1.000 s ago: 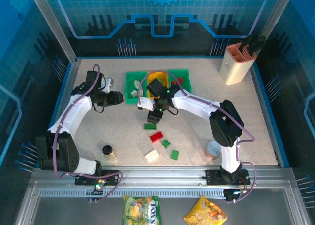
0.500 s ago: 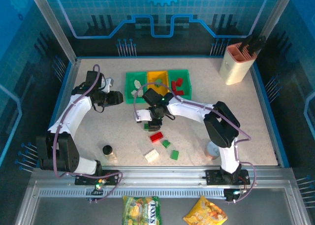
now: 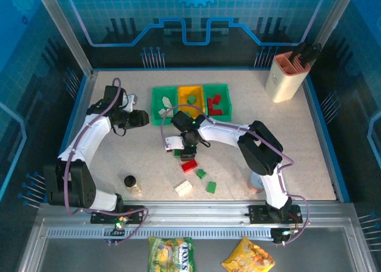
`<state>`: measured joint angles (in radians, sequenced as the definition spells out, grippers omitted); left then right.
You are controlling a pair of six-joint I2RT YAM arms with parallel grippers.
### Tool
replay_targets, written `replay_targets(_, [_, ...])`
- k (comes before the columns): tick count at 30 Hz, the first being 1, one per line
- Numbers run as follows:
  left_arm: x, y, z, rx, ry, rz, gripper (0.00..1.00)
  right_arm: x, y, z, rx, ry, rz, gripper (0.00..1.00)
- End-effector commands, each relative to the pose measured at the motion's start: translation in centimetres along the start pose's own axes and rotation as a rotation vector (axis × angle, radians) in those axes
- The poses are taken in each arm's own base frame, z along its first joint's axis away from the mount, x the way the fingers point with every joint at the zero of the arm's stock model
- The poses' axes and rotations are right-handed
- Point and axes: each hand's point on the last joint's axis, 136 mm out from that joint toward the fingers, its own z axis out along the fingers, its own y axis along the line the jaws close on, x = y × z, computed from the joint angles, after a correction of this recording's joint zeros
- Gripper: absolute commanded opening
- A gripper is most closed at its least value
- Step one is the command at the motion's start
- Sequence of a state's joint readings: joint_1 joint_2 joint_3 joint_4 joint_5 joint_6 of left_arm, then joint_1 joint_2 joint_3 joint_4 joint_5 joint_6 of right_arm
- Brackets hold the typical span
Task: Sort the legos into containers by color
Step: Pick up the lego from the center of the table.
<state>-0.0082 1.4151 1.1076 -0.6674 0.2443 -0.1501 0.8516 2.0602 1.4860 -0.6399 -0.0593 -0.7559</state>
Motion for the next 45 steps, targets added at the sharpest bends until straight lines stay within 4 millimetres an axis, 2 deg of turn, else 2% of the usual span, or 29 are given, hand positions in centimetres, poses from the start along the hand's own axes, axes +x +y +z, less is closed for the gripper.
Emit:
replay_targets(1, [-0.2,0.1,-0.7,0.003,-0.016,0.017,0.54,0.7,0.3,0.5,-0.024,0.034,0.017,0.56])
replay_targets(15, [-0.1,0.0,-0.7,0.005,-0.015,0.019,0.54,0.6,0.2,0.4,-0.031,0.045,0.017,0.39])
replay_targets(21, [-0.1,0.0,-0.8,0.004,-0.016,0.019,0.54,0.0,-0.2,-0.3,-0.013,0.027,0.014,0.31])
replay_targets(30, [-0.1,0.0,-0.8,0.002,-0.017,0.021,0.54,-1.2,-1.1,-2.2,0.033,-0.040,0.015,0.30])
replay_targets(38, [-0.1,0.1,-0.8,0.000,-0.017,0.021,0.54,-2.5,-3.2,-4.9,0.099,-0.158,0.102,0.30])
replay_targets(45, [-0.2,0.1,-0.8,0.001,-0.017,0.021,0.54,-2.5,-7.0,-7.9,0.225,-0.263,0.279,0.29])
